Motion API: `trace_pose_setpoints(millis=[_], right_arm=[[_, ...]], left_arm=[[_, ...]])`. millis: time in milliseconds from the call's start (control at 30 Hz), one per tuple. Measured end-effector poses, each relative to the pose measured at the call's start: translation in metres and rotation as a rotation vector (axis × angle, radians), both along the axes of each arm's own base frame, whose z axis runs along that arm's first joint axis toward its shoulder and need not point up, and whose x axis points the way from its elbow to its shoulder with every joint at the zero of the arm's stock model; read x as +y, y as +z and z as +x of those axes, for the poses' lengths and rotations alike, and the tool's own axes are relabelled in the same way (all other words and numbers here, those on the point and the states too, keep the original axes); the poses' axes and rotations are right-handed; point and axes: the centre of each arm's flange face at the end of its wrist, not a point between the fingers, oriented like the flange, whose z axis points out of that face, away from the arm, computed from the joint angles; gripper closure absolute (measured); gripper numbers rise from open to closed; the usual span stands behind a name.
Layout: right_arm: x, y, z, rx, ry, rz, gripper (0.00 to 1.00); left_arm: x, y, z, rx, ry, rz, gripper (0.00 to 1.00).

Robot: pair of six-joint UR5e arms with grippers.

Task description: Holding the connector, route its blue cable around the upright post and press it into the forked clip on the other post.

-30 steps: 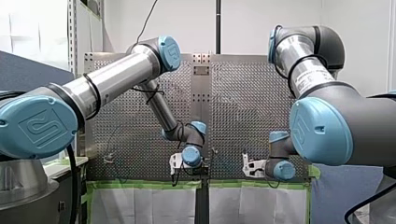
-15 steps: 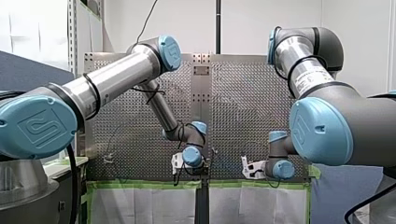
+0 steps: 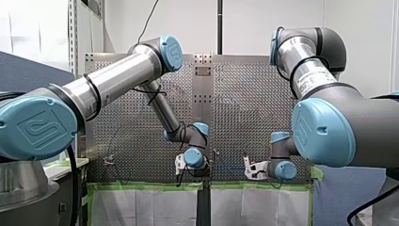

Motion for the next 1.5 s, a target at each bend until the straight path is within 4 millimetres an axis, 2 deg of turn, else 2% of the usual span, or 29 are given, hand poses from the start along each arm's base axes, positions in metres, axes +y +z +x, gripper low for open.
trace_pose_setpoints(millis=[33,67,100,733,1133,1300,1500], right_arm=[[-0.001,0.001,0.000,-0.001,0.000,-0.002,1.00],[-0.003,0.001,0.001,-0.001,0.000,-0.003,1.00],[-0.004,0.002,0.001,-0.001,0.000,-0.004,1.00],[-0.021,0.010,0.005,-0.009,0.003,-0.022,1.00],[-0.022,0.012,0.007,-0.010,0.020,-0.027,1.00],[-0.025,0.018,0.006,0.009,0.008,-0.042,1.00],[-0.028,0.037,0.006,0.021,0.006,-0.056,1.00]], left_arm=[[0.000,0.000,0.000,-0.002,0.000,0.007,0.93],[0.000,0.000,0.000,-0.004,0.002,0.015,0.93],[0.001,0.000,0.000,-0.006,0.006,0.020,1.00],[0.000,0.002,0.004,-0.020,-0.002,0.010,1.00],[0.000,0.004,0.002,-0.013,-0.005,0.017,1.00],[-0.003,0.014,0.001,-0.020,-0.009,0.014,1.00],[-0.005,0.034,0.001,-0.033,-0.010,0.007,1.00]])
